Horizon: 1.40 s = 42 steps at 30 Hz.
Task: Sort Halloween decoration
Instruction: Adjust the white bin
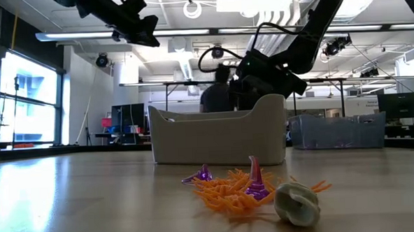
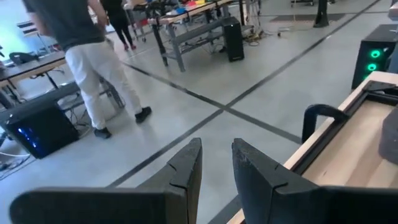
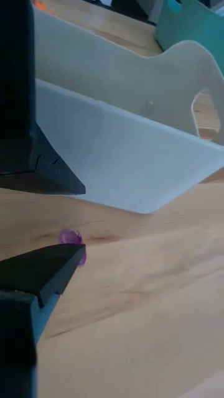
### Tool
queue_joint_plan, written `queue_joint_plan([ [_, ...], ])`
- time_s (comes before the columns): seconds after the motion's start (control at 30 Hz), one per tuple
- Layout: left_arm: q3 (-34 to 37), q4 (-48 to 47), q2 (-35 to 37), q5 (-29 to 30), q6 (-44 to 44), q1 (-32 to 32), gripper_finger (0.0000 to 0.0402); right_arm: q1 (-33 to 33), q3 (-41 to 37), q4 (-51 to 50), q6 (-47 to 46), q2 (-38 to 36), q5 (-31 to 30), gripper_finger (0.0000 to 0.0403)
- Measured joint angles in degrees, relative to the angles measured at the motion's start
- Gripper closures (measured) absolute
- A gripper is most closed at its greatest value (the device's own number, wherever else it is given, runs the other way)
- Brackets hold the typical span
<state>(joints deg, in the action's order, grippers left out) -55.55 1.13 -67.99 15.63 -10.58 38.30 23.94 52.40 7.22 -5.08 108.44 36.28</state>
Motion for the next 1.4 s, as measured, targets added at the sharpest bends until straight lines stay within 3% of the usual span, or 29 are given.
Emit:
queue_joint_plan([
  [0.2,0.0,-0.01,0.0,-0.1,2.75,-0.07,0.0326,0.0,0.0,-0.02,0.06,0.0,-3.44,0.0269],
  [0.67,0.0,-0.19,0.0,-0.1,16.13,-0.09,0.0326,-0.38,0.0,-0.02,0.44,0.0,-3.72,0.0269],
  [0.83,0.0,-1.76,0.0,-2.11,17.87,-0.11,0.0326,-0.59,-0.02,0.73,-4.1,0.0,-4.87,0.0269],
  [1.17,0.0,-11.37,0.0,-5.22,13.49,-0.11,0.0326,-1.81,-0.02,6.58,-18.33,-0.07,-6.26,0.0269],
  [1.4,0.0,-13.38,0.0,-5.21,6.4,-0.07,0.0326,-5.94,-0.02,6.97,-21.09,-0.07,-9.21,0.0269],
])
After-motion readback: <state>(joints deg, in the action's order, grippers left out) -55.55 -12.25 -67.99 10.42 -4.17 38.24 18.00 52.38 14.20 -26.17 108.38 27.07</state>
